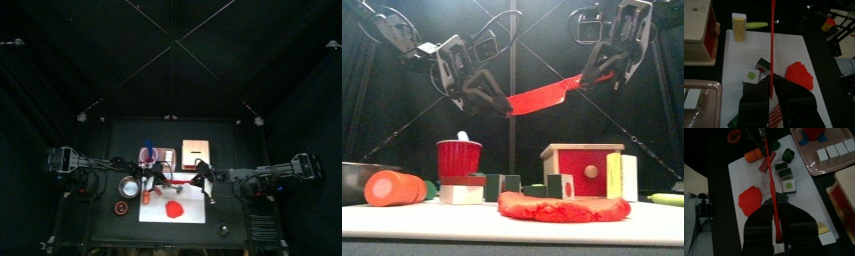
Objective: Grab knife handle
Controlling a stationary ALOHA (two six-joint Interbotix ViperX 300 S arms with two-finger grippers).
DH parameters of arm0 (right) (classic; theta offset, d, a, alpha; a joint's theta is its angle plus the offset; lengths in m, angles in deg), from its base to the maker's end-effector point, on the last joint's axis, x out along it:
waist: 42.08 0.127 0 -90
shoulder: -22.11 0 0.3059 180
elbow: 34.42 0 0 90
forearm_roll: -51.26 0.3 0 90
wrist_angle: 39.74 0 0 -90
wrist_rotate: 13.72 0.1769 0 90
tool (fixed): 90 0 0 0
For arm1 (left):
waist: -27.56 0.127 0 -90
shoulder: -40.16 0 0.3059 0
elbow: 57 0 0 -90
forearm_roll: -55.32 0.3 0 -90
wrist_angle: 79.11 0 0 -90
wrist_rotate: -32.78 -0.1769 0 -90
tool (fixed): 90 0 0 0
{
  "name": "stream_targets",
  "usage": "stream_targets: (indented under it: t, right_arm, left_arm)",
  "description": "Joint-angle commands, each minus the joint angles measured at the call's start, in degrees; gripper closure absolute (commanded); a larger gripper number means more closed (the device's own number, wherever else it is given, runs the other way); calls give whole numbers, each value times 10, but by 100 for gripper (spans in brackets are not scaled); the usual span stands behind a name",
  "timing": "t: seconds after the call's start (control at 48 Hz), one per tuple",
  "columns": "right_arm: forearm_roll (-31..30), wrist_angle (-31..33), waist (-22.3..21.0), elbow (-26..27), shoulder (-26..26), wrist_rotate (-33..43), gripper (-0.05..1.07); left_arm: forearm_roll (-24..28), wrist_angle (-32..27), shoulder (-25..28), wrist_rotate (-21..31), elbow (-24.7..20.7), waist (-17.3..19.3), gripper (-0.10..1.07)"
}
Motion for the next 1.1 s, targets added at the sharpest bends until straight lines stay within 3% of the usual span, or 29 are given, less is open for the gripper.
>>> stream_targets:
  t: [0.0,0.708,0.938,1.083]
  right_arm:
    - [-2,-5,-1,5,-13,-3,92]
    - [-18,-18,-6,-27,-58,-2,92]
    - [-18,-46,-11,-31,-53,-1,92]
    - [-18,-46,-14,-30,-53,0,92]
  left_arm:
    - [-2,-3,-23,-1,-8,0,33]
    - [-2,-84,-143,-1,-19,0,28]
    - [-2,-163,-171,0,-44,-7,28]
    - [0,-209,-171,-1,-51,-33,28]
